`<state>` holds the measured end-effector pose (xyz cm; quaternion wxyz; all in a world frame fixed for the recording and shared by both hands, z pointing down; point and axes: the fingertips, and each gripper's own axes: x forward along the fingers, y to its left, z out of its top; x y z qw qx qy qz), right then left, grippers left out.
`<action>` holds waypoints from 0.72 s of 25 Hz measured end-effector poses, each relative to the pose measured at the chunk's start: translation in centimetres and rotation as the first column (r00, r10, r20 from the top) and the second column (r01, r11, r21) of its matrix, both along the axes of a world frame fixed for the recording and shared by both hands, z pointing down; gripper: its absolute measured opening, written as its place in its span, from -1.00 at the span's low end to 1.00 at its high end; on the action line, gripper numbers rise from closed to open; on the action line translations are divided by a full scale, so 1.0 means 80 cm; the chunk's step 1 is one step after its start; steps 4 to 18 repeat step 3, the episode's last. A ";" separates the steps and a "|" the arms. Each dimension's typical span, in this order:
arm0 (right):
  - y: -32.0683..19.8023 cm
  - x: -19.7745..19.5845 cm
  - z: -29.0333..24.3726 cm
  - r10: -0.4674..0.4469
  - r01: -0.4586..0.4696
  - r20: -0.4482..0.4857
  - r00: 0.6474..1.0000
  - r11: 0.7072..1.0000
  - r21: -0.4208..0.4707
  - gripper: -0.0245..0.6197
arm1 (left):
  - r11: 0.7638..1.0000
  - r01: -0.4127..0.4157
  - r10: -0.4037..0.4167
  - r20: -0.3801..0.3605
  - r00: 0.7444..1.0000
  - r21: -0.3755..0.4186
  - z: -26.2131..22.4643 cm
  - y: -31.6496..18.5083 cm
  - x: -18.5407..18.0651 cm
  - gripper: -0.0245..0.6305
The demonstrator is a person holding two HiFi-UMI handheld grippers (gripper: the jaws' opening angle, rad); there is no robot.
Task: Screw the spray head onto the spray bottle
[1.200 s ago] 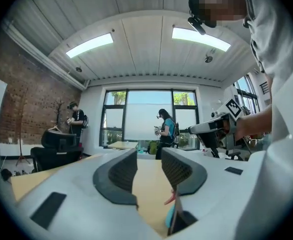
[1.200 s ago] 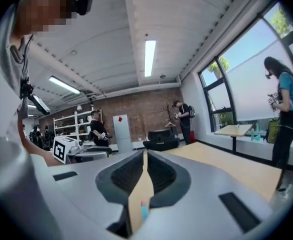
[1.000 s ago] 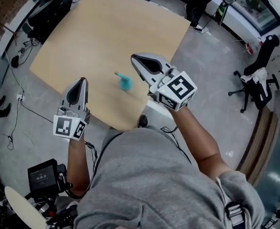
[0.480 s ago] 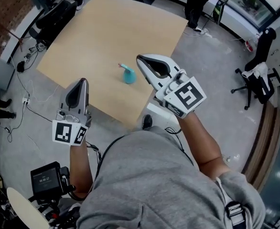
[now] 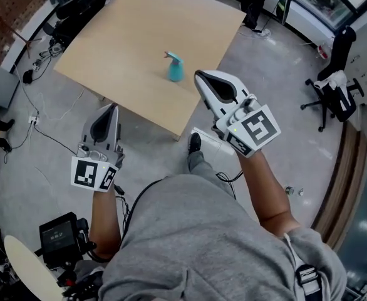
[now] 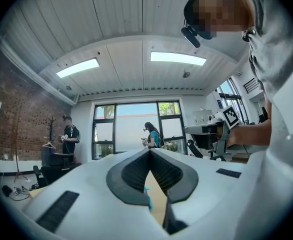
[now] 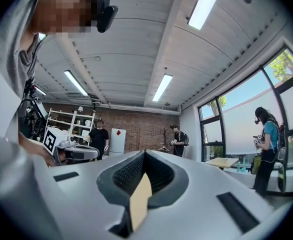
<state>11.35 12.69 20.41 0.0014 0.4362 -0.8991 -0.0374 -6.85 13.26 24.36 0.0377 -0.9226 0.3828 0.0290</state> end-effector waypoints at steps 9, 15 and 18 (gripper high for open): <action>0.037 -0.021 -0.003 -0.004 0.004 -0.003 1.000 1.000 -0.010 -0.90 | 1.000 -0.004 0.003 -0.007 1.000 -0.020 0.001 0.033 -0.015 -0.91; 0.037 -0.021 -0.003 -0.004 0.004 -0.003 1.000 1.000 -0.010 -0.90 | 1.000 -0.004 0.003 -0.007 1.000 -0.020 0.001 0.033 -0.015 -0.91; 0.037 -0.021 -0.003 -0.004 0.004 -0.003 1.000 1.000 -0.010 -0.90 | 1.000 -0.004 0.003 -0.007 1.000 -0.020 0.001 0.033 -0.015 -0.91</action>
